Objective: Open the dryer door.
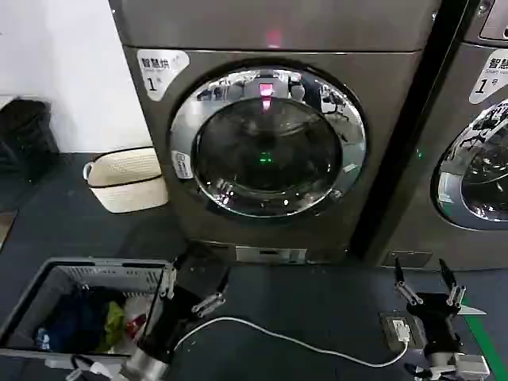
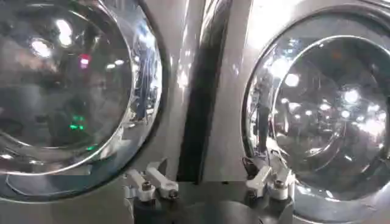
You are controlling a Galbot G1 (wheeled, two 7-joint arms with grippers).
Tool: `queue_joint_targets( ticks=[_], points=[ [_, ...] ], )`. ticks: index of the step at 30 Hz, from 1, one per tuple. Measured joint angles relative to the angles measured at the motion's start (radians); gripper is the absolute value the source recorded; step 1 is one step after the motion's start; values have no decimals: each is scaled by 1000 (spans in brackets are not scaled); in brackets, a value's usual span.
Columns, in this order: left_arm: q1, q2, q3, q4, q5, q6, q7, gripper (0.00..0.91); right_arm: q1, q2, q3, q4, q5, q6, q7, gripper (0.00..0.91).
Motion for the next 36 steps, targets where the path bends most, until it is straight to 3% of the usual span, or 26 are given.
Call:
queue_joint_targets(
  ticks=[11, 19, 23, 36],
  points=[
    [12, 12, 1, -13, 1, 4, 7, 907, 135, -168, -103, -85, 137, 32, -108, 907],
    [3, 15, 2, -14, 4, 6, 12, 907, 290, -303, -209, -176, 160, 92, -149, 907],
    [7, 17, 0, -15, 4, 6, 13, 907, 372, -355, -273, -224, 183, 97, -160, 907],
    [25, 10, -1, -25, 19, 3, 17, 907, 668, -417, -512, -404, 239, 114, -182, 907]
  ],
)
